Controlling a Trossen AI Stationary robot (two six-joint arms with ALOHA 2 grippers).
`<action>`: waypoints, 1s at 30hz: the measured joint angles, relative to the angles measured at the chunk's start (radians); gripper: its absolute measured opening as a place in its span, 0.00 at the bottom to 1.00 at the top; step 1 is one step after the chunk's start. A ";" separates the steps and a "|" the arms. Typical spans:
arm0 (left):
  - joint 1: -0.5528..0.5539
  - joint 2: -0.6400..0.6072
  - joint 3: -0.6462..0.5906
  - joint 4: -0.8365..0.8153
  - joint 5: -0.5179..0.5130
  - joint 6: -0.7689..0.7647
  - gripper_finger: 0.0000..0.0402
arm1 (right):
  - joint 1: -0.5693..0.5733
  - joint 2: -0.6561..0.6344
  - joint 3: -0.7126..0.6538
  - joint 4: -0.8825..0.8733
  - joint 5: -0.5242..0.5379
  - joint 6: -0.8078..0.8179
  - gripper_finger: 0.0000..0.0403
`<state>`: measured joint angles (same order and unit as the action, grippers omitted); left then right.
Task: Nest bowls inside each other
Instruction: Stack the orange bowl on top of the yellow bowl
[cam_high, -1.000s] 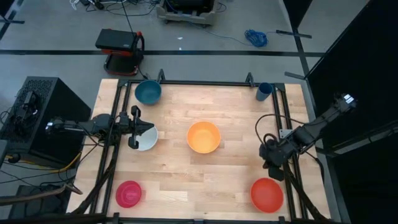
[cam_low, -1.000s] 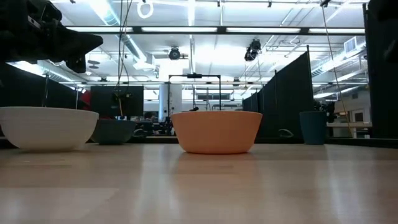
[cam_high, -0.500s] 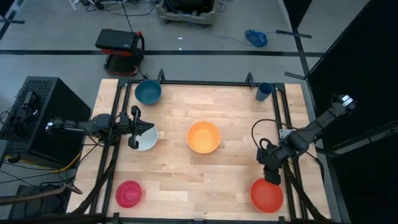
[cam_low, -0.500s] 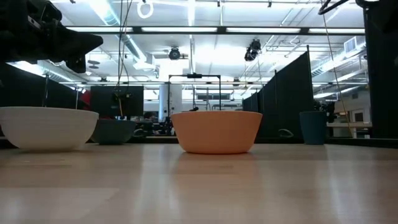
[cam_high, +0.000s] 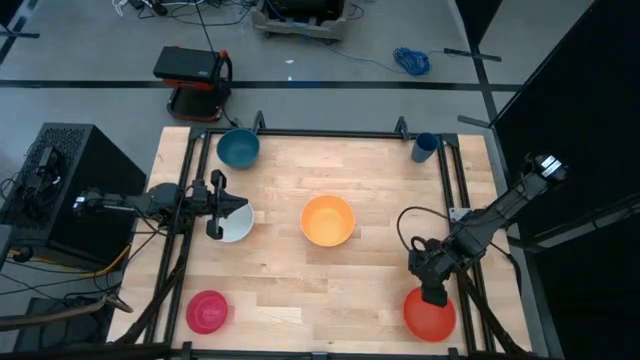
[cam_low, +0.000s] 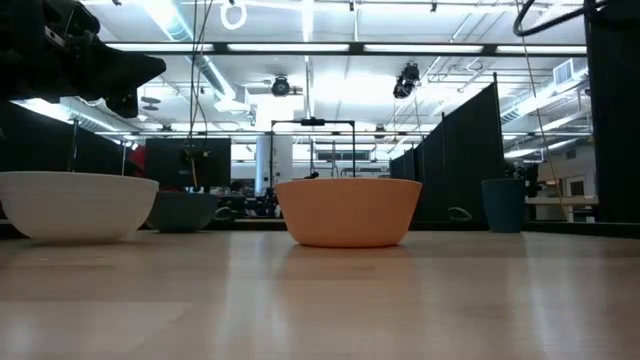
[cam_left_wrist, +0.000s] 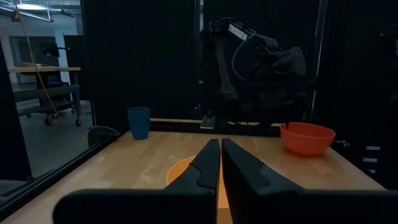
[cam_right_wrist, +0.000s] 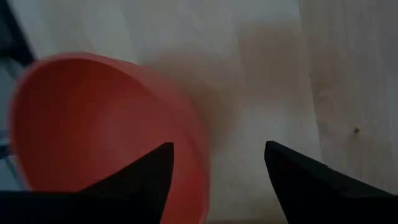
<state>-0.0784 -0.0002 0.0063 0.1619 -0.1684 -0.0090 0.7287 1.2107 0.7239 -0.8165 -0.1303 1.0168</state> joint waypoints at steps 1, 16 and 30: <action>0.000 0.000 0.000 0.000 0.000 0.000 0.01 | 0.000 0.015 0.000 0.000 0.000 -0.004 0.59; 0.000 0.000 0.000 0.001 0.000 -0.006 0.01 | -0.033 0.072 0.038 -0.017 0.042 -0.103 0.23; 0.000 0.000 0.000 0.002 0.000 -0.014 0.01 | -0.187 -0.031 0.257 -0.103 0.340 -0.352 0.00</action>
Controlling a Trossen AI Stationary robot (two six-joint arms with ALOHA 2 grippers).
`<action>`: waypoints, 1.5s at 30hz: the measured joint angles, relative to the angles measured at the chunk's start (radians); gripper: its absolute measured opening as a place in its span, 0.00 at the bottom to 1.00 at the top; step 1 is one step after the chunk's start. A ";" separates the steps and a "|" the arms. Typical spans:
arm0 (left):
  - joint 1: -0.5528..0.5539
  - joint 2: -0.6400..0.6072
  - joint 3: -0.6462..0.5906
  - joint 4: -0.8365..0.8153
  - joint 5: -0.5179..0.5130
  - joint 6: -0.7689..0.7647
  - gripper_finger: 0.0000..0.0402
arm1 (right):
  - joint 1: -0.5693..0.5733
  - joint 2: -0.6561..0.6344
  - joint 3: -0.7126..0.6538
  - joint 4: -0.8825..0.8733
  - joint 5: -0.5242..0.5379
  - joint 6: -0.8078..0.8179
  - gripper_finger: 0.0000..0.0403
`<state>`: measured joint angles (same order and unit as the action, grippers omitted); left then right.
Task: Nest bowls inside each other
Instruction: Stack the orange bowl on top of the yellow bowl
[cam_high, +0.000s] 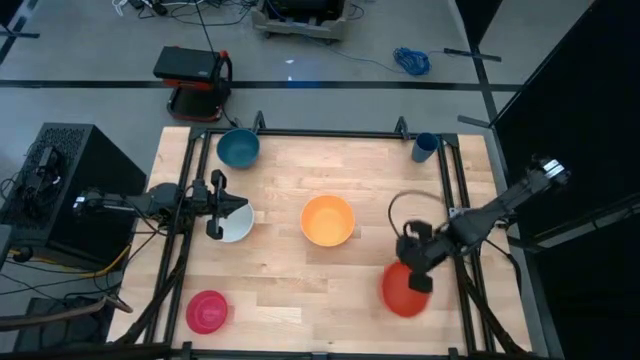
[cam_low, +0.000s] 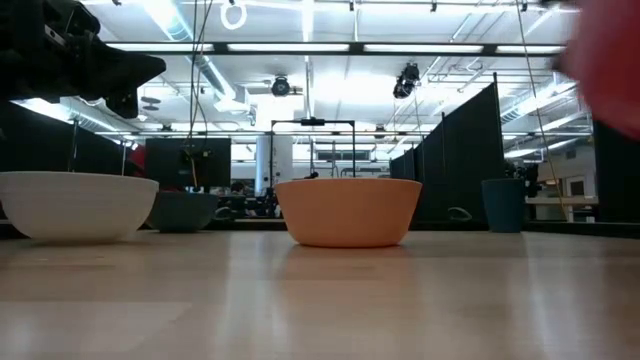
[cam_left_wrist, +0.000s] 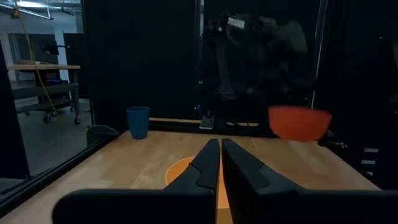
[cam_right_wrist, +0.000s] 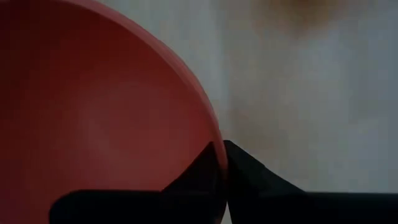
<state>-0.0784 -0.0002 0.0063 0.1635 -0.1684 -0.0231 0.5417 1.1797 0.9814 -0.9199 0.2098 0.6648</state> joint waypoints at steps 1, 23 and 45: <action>0.000 0.000 0.000 0.000 0.000 0.000 0.01 | -0.028 -0.007 0.027 0.000 0.046 -0.042 0.00; 0.000 0.000 0.000 0.000 0.000 -0.035 0.00 | -0.728 0.266 0.154 0.405 -0.144 -0.526 0.00; 0.000 0.000 0.000 -0.046 0.000 -0.042 0.00 | -0.791 0.582 0.320 0.257 -0.245 -0.557 0.00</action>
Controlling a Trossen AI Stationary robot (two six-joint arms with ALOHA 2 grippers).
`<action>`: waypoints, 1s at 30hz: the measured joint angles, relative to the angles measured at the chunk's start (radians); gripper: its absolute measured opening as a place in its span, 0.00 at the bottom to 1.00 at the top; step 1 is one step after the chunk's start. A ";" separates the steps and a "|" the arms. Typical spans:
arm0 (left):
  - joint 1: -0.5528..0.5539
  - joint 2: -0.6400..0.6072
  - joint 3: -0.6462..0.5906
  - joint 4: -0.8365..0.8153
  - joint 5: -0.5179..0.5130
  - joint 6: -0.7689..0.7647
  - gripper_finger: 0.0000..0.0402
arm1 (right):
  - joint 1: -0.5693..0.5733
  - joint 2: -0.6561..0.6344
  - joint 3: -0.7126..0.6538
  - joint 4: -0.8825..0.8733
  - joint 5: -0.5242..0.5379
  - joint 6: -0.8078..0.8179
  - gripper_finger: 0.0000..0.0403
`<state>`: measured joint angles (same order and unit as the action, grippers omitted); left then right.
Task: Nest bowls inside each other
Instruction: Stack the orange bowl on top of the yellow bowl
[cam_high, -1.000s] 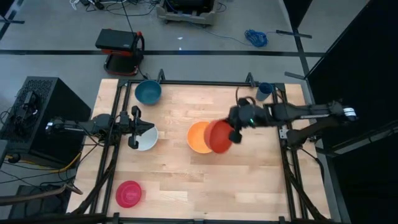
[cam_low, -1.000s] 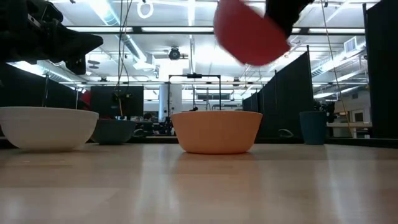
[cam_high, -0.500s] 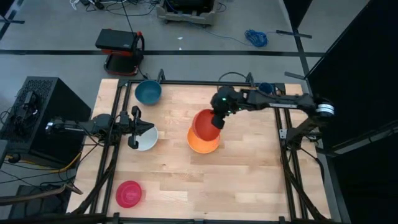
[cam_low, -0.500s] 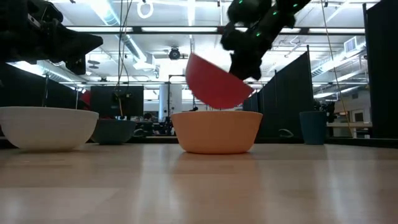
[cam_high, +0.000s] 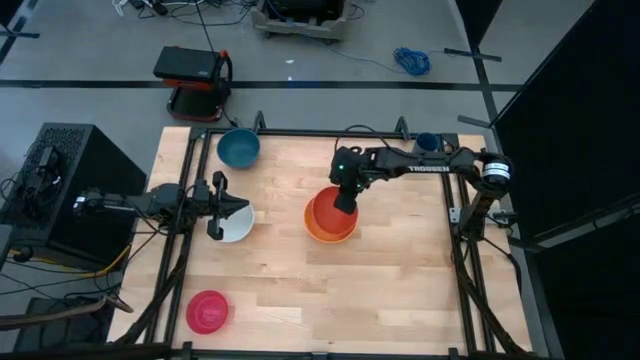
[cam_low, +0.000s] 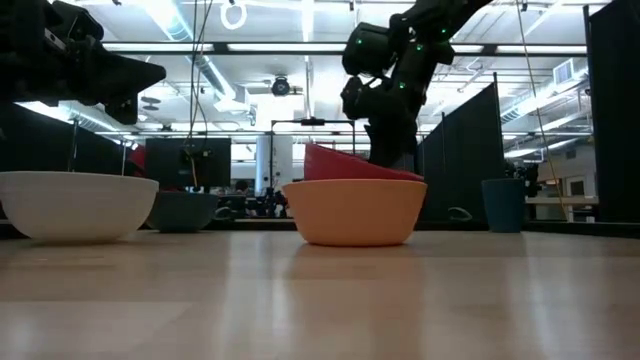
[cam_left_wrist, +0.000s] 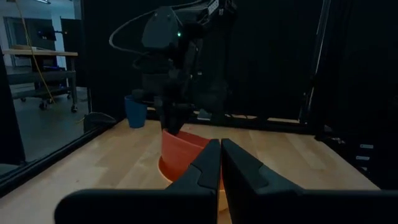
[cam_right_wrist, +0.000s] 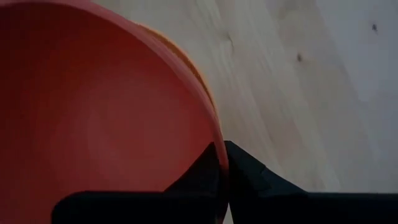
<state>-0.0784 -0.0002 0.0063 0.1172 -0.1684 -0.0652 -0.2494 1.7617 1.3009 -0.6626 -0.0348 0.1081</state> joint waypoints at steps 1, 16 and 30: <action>0.000 0.000 0.000 -0.001 0.000 0.000 0.00 | 0.000 0.001 0.000 -0.001 0.000 0.002 0.00; 0.000 0.000 0.000 -0.012 0.000 -0.019 0.00 | 0.003 0.015 0.000 -0.008 -0.024 0.019 0.00; 0.000 0.000 0.000 -0.027 0.000 -0.021 0.00 | 0.009 0.042 0.000 0.003 -0.049 0.008 0.02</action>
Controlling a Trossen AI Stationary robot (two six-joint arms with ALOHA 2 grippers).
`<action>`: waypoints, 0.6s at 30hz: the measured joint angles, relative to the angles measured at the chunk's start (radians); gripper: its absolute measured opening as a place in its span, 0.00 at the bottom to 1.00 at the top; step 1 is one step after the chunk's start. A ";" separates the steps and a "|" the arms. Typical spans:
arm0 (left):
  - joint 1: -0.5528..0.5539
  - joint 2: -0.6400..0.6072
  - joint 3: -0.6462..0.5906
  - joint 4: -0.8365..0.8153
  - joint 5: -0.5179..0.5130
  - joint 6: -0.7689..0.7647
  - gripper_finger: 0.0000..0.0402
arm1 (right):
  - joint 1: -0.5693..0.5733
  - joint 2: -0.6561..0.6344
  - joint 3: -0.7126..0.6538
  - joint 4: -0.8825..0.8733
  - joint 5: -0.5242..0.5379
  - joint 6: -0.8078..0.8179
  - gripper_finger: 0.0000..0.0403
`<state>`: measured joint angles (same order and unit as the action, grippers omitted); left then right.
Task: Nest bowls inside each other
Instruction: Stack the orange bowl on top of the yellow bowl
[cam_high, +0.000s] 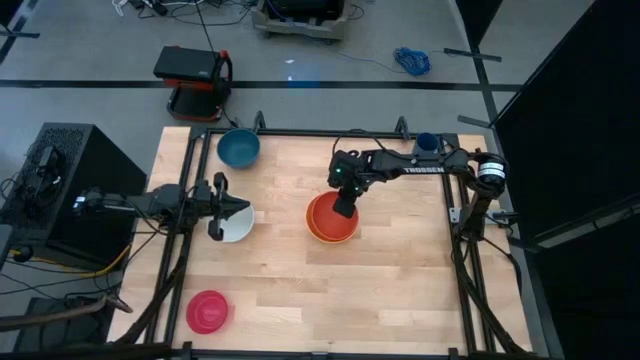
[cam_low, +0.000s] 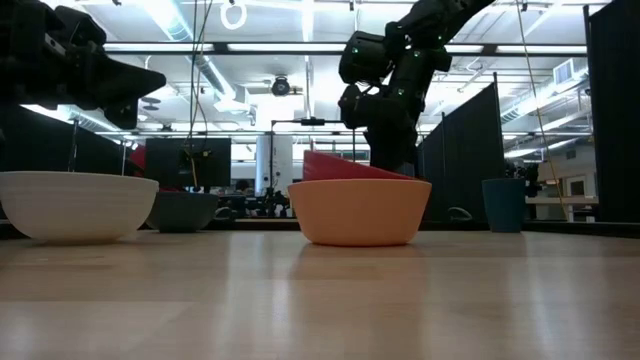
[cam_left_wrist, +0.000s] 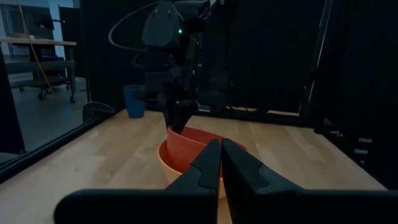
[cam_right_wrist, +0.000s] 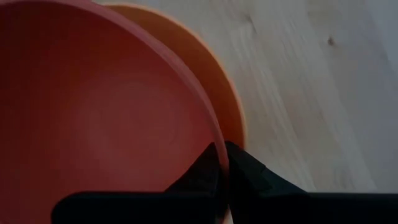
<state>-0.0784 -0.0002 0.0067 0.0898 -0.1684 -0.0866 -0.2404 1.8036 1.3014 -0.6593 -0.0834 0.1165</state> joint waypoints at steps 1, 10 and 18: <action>0.000 0.000 0.000 -0.001 0.000 0.000 0.00 | 0.000 0.000 0.000 0.002 0.000 -0.002 0.03; 0.000 0.000 0.000 -0.006 0.000 -0.001 0.01 | 0.004 0.000 0.000 0.017 -0.001 -0.021 0.07; 0.000 0.000 0.000 -0.006 0.000 -0.001 0.00 | 0.004 0.000 0.000 0.030 -0.006 -0.021 0.24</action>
<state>-0.0784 -0.0002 0.0067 0.0837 -0.1688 -0.0874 -0.2363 1.8038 1.3014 -0.6292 -0.0891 0.0956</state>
